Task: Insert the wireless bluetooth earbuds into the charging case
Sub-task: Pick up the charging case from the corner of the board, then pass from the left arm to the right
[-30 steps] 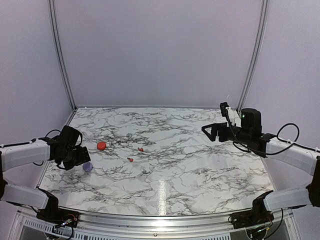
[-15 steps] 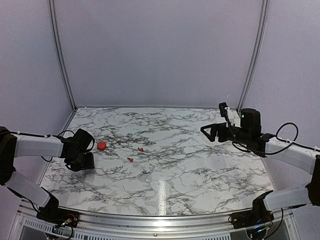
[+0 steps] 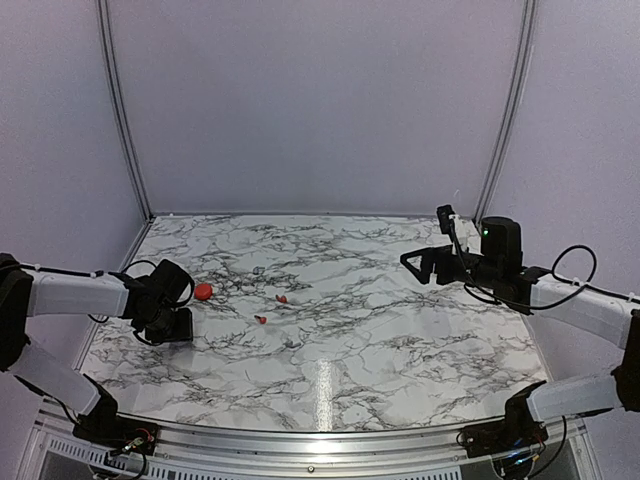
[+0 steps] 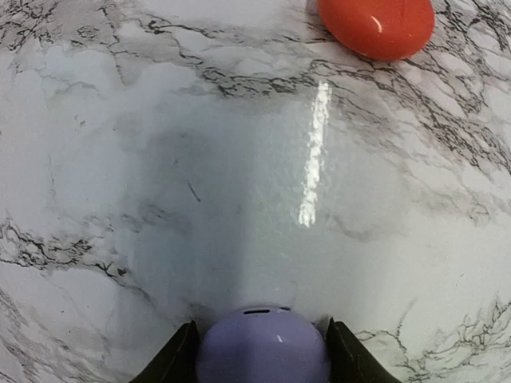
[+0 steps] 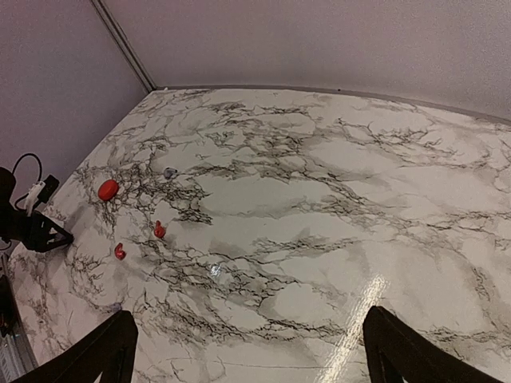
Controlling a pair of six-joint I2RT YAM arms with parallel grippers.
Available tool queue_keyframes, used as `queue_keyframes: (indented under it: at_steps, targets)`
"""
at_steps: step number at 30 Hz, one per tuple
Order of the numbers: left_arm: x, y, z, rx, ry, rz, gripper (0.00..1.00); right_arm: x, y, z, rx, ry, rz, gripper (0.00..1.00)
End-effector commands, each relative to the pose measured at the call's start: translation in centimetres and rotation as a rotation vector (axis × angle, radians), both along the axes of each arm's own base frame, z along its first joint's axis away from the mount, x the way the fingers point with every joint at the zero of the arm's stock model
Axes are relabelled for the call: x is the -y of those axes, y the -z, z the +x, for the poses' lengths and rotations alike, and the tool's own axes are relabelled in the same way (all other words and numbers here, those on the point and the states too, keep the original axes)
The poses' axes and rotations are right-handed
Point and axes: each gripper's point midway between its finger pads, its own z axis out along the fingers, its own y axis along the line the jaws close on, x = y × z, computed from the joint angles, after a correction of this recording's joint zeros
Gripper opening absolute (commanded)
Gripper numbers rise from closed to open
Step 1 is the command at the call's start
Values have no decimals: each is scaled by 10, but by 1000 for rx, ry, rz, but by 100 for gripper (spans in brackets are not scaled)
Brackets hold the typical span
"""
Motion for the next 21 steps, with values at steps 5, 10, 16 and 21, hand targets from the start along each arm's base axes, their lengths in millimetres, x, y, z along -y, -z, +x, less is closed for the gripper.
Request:
queue_keyframes:
  at_steps: [5,10,16,21]
  targets:
    - [48,-31,6,58,241,-45,43,-14,-4,-1,-20,-80,42,98]
    - [96,-57,2,133,444,-62,41,-32,-2,-16,-98,-193,108,94]
    - [183,-102,-28,279,804,-51,41,-55,4,-46,-238,-341,198,89]
    - [245,-132,-63,396,1096,-8,42,-71,6,-67,-341,-446,233,84]
